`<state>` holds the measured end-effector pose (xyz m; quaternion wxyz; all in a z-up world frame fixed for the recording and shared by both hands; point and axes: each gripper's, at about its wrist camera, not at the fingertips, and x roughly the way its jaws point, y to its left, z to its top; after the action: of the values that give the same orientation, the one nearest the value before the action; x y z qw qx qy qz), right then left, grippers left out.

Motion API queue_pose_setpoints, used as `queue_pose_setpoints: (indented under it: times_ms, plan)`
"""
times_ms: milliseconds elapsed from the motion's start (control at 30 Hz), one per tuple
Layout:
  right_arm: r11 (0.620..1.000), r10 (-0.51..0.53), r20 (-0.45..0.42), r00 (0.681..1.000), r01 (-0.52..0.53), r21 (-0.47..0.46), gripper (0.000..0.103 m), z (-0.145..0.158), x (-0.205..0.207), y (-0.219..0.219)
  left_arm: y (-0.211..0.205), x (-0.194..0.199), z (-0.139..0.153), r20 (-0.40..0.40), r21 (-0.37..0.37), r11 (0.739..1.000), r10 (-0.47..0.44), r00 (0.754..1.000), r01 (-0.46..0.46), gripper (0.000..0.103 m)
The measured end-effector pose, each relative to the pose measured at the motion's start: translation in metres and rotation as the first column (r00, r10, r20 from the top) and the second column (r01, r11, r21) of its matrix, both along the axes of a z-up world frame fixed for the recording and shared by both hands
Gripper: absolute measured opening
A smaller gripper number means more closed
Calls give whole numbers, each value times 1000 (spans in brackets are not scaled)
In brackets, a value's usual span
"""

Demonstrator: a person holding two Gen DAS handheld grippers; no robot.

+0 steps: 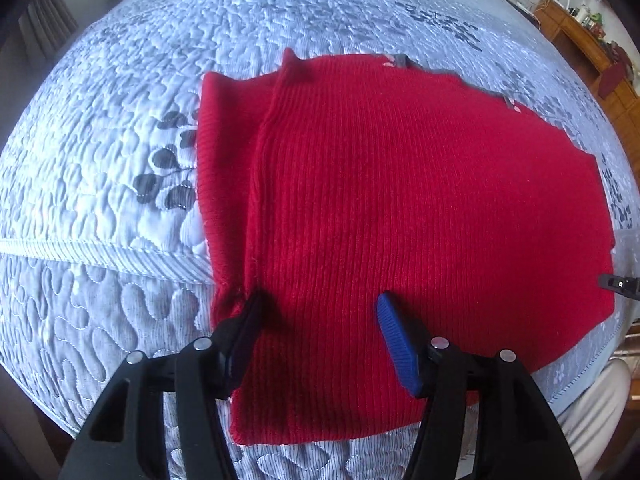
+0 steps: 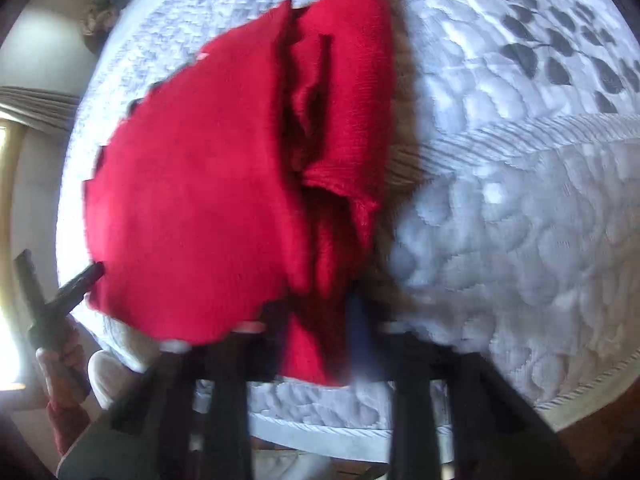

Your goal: Fold small clothes

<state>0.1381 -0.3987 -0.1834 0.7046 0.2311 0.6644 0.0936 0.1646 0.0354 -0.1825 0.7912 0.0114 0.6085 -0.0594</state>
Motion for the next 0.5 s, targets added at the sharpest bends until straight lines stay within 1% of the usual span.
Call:
queue_pose_setpoints:
  times_ms: [33, 200, 500]
  plan:
    - [1000, -9, -3, 1000, 9, 4, 9, 0, 0, 0, 0, 0, -1, -1, -5, 1000, 1, 1000, -1, 60]
    - [998, 7, 3, 1000, -7, -58, 9, 1, 1, 9, 5, 1, -1, -6, -38, 999, 4, 1000, -4, 61]
    - [997, -20, -37, 999, 17, -74, 9, -4, 4, 9, 4, -1, -4, 12, -21, 1000, -10, 1000, 10, 62]
